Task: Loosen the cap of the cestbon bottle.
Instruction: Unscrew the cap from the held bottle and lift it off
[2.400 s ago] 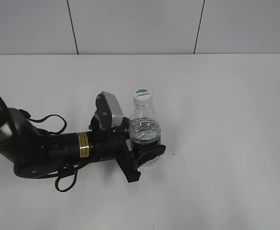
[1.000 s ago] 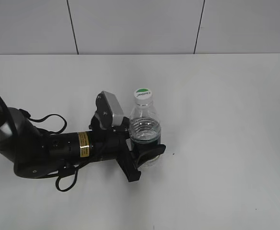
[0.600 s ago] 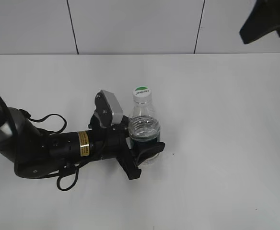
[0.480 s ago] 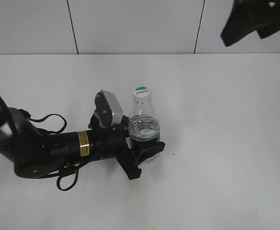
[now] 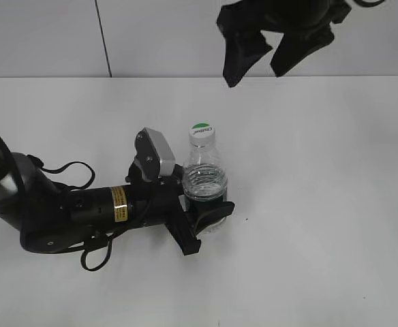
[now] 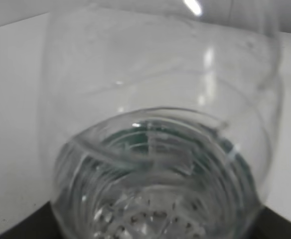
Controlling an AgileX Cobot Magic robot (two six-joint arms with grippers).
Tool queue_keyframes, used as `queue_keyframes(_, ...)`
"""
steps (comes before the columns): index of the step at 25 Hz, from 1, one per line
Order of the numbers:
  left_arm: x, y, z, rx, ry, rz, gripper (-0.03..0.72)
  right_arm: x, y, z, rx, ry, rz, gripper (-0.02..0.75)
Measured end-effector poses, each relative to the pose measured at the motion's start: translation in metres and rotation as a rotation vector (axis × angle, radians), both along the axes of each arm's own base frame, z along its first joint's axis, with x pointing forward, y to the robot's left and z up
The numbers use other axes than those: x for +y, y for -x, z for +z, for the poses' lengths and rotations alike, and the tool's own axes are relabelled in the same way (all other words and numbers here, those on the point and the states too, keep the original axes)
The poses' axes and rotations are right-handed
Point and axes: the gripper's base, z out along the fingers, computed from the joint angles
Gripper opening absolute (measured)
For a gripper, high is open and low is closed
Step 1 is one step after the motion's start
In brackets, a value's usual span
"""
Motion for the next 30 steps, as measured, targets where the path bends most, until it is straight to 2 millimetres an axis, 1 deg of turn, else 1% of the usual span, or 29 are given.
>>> queue_keyframes(7, 0.0, 0.0, 0.0, 0.0, -0.003, 0.001, 0.402, 0.032, 0.002, -0.032, 0.081, 0.032, 0.057, 0.589)
queue_keyframes(10, 0.0, 0.0, 0.0, 0.0, -0.003, 0.001, 0.402, 0.038, 0.0, -0.045, 0.113, 0.046, 0.054, 0.589)
queue_keyframes(18, 0.0, 0.0, 0.0, -0.002, -0.007, 0.0, 0.402, 0.04, 0.001, -0.047, 0.127, 0.034, 0.049, 0.589)
queue_keyframes(25, -0.002, -0.004, 0.001, -0.013, -0.034, -0.004, 0.402, 0.055, 0.012, -0.047, 0.119, 0.049, 0.098, 0.589)
queue_keyframes(30, -0.003, -0.006, 0.002, -0.019, -0.049, -0.004, 0.402, 0.055, 0.013, -0.047, 0.097, 0.081, 0.106, 0.589)
